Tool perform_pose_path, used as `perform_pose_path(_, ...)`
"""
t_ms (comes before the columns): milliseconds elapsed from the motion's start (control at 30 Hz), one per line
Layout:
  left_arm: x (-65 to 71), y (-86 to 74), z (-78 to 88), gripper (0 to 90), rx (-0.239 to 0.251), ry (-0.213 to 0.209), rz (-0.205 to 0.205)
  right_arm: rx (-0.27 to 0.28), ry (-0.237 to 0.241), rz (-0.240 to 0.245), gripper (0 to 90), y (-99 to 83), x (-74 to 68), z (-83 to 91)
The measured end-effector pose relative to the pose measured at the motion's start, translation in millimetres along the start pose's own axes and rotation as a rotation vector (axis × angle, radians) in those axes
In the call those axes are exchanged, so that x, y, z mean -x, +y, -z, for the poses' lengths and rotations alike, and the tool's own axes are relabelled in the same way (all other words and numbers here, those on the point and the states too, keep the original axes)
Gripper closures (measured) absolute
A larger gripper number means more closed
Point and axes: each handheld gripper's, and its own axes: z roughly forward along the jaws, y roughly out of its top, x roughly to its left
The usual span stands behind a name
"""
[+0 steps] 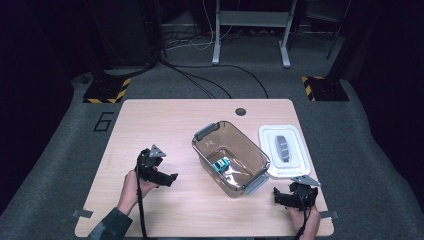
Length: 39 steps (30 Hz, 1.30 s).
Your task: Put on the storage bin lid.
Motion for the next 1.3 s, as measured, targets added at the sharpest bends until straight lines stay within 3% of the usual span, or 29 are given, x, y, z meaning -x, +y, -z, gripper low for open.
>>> perform_pose_path(100,-4.3,-17.9,-10.7,0.0,-0.009,0.012,0.040,-0.003,-0.001,-0.004,1.3,0.0,-0.3,0.2)
perform_pose_path(333,-7.5,-47.4,-26.9,0.0,-0.016,0.040,0.083,-0.003,-0.002,-0.005,1.3,0.0,-0.3,0.2)
perform_pose_path(400,-6.8,-51.9,-26.8,0.0,0.010,0.067,0.086,-0.003,-0.002,-0.004,1.3,-0.1,-0.3,0.3)
perform_pose_path(433,-6.5,-52.9,-26.9,0.0,0.024,0.066,0.098,-0.003,-0.001,-0.004,1.3,0.0,-0.2,0.3)
perform_pose_path(500,-5.2,-55.2,-27.7,0.0,0.042,0.081,0.082,-0.004,-0.001,-0.003,1.3,-0.1,-0.2,0.4)
perform_pose_path(600,-4.4,-62.4,-28.1,0.0,0.105,0.081,0.080,-0.004,-0.001,-0.004,1.3,-0.1,-0.3,0.6)
perform_pose_path(900,-4.1,-64.4,-27.2,0.0,0.111,0.073,0.072,-0.022,0.025,0.020,0.0,2.0,1.2,1.2)
perform_pose_path(1000,-3.3,-64.0,-27.4,0.0,0.110,0.065,0.055,0.060,0.005,0.003,0.4,1.9,3.3,7.0)
perform_pose_path(1067,-2.9,-63.3,-28.3,0.0,0.116,0.062,0.049,0.060,0.025,-0.015,0.0,7.2,6.1,8.3)
perform_pose_path(1300,-2.1,-62.8,-28.3,0.0,0.108,0.063,0.045,0.038,0.007,0.032,0.0,34.3,8.7,4.4)
